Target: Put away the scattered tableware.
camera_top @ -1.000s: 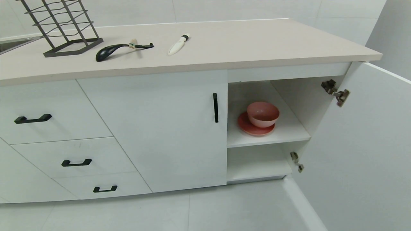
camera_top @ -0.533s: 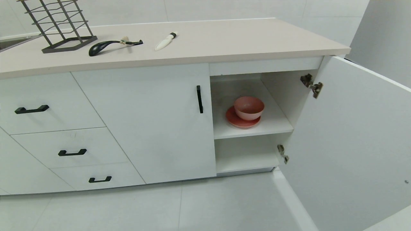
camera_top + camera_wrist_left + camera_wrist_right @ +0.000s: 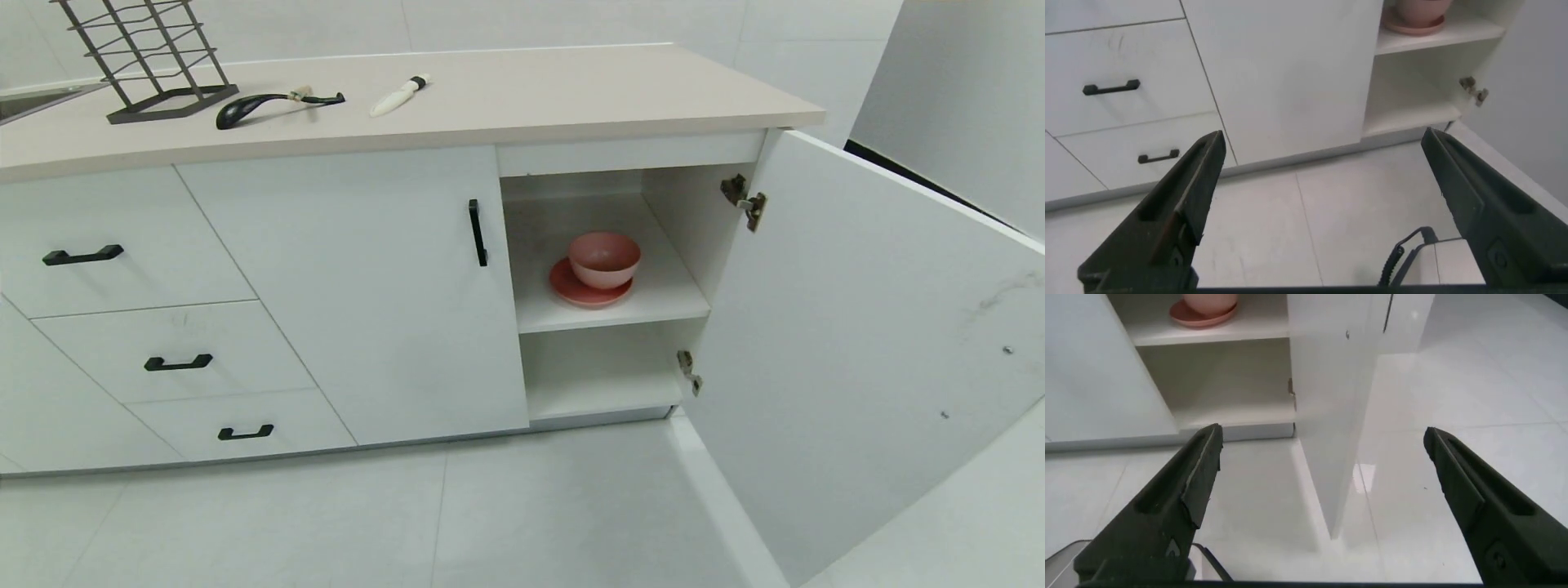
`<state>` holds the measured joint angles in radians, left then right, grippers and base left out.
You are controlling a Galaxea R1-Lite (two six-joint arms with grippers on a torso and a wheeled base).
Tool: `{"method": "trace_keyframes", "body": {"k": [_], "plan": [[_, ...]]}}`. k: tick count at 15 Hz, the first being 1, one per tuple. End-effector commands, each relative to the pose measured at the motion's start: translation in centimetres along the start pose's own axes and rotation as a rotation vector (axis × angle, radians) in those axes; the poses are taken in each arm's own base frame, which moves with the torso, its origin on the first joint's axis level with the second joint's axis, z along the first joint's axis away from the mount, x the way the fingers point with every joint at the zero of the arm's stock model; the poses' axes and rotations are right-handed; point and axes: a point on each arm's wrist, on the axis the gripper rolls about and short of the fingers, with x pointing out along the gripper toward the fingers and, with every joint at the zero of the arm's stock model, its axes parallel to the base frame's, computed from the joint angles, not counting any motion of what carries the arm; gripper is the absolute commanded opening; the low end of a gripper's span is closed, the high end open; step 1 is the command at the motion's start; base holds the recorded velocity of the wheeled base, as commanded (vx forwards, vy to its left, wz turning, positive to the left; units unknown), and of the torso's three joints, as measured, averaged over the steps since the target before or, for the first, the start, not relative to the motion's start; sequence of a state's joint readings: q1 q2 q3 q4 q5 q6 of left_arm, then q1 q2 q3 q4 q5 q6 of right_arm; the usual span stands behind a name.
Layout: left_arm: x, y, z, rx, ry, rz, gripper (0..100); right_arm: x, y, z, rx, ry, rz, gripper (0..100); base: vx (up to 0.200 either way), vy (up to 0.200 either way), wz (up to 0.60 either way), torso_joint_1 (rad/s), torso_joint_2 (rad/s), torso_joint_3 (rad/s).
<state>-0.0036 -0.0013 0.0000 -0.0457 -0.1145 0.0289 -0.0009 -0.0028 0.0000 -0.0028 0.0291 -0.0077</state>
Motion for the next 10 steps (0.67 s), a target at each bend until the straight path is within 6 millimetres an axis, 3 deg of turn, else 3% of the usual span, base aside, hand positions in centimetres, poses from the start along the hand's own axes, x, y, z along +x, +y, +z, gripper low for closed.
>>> {"method": "trace_keyframes", "body": {"k": [1, 6, 10], "plan": [[0.01, 0.0, 0.02, 0.0, -0.001, 0.0, 100, 0.02, 0.0, 0.01, 0.0, 0.002, 0.001, 100, 0.0, -0.2, 0.0, 0.002, 0.01, 0.002], [0.01, -0.02, 0.01, 0.002, 0.001, -0.006, 100, 0.02, -0.01, 0.01, 0.0, 0.002, -0.001, 100, 0.0, -0.2, 0.0, 0.004, 0.0, 0.005], [0.01, -0.02, 0.02, -0.004, -0.001, -0.008, 100, 0.02, -0.01, 0.01, 0.0, 0.002, -0.001, 100, -0.2, 0.0, 0.0, -0.002, 0.0, 0.002]]}}
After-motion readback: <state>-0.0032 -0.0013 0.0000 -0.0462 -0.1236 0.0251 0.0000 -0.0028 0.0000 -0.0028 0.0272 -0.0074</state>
